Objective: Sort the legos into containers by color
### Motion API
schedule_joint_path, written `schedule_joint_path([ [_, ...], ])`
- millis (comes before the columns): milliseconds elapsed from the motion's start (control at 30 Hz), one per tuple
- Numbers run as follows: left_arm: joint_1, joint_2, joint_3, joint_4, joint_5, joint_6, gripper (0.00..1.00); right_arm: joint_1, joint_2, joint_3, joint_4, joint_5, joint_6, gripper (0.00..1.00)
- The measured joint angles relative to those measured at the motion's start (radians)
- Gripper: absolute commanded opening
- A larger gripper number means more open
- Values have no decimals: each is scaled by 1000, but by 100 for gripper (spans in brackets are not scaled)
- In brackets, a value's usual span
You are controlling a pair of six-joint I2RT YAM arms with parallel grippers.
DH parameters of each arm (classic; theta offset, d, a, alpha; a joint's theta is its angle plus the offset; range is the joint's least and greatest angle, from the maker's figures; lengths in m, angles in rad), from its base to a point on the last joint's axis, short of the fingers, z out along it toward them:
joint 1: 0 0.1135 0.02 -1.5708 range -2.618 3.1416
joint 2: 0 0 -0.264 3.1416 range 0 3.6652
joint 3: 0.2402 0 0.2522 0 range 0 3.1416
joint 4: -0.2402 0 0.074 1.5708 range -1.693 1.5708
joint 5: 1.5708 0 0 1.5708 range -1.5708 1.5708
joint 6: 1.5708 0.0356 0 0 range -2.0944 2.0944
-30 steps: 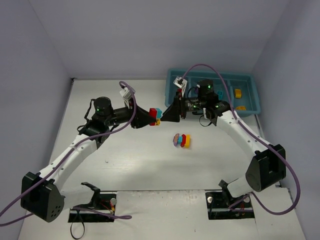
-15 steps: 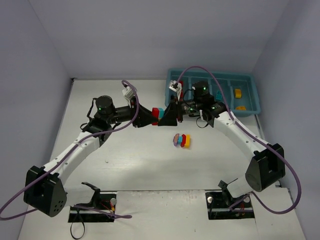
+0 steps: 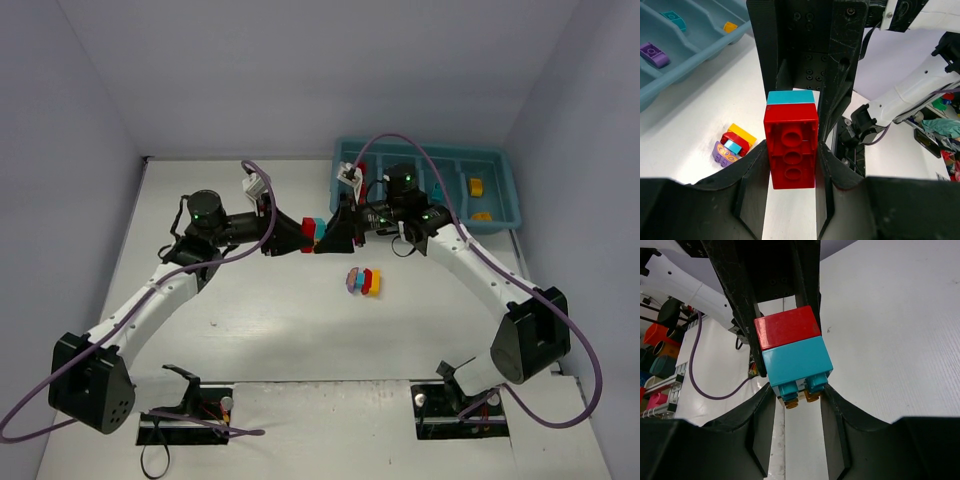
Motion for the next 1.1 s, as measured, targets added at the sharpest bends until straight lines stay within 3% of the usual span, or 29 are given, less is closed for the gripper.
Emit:
schedule_joint_path([
  [500,69,-1,3,35,83,-45,0,-81,-11,-58,-70,107,-62,0],
  [567,78,-2,3,33,81,-43,0,-143,-11,-56,-85,209,-48,0],
  [700,89,-17,3,-2,67,-25,0,-343,-4,-18,-122,554,25,0],
  [867,91,-59,-8,-43,50,5,0,-576,95,118,-124,888,109,0],
  [1100,91,-113,-40,-68,22,21,0,-657,382,349,-124,1136,107,0],
])
